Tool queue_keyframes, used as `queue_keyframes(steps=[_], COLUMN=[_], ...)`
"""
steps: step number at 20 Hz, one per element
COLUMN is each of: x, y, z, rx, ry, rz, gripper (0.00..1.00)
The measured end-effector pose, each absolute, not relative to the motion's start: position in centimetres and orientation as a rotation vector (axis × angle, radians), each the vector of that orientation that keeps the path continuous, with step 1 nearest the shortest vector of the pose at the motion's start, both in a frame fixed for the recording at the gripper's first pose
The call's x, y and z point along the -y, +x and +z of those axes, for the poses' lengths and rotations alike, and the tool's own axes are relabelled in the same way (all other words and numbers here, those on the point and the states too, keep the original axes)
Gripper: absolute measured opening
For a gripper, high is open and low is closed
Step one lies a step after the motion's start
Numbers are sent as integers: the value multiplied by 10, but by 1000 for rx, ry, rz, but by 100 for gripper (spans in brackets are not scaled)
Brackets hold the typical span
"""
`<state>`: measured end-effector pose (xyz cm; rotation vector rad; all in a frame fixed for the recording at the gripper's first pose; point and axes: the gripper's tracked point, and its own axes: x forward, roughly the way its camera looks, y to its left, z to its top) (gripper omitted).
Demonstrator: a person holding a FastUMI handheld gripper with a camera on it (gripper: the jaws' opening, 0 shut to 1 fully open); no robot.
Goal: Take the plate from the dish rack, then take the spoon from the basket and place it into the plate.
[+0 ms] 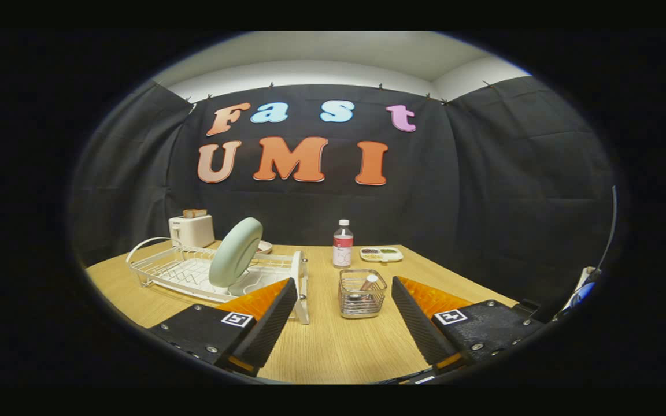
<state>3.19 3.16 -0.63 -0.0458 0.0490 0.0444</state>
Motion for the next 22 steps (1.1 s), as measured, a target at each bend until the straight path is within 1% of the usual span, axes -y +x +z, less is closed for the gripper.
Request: queue_keyframes(steps=[6,13,18,22], x=[-68,-137,-174,-189], y=[74,121,158,182], z=[21,42,34,12], rx=[-48,-90,-176,-272], ry=[-60,-40,-57,-33], rz=[105,207,235,230], gripper=[98,98,98,99])
